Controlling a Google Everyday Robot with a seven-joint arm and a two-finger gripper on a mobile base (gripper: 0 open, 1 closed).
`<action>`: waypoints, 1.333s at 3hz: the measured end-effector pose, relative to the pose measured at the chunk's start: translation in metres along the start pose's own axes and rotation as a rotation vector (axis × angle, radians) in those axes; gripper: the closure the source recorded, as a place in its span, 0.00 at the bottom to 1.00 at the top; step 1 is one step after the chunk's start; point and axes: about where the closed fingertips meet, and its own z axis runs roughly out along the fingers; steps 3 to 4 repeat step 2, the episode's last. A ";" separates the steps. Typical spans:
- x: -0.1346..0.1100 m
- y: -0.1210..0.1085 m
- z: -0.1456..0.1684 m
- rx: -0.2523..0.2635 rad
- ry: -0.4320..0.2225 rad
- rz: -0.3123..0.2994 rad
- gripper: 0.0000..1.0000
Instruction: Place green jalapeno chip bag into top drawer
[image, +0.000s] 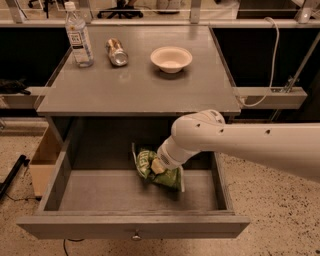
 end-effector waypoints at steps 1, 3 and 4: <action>0.000 0.000 0.000 0.000 0.000 0.000 0.00; 0.000 0.000 0.000 0.000 0.000 0.000 0.00; 0.000 0.000 0.000 0.000 0.000 0.000 0.00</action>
Offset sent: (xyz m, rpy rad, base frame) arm 0.0000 0.0000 0.0000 0.0000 0.0000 0.0000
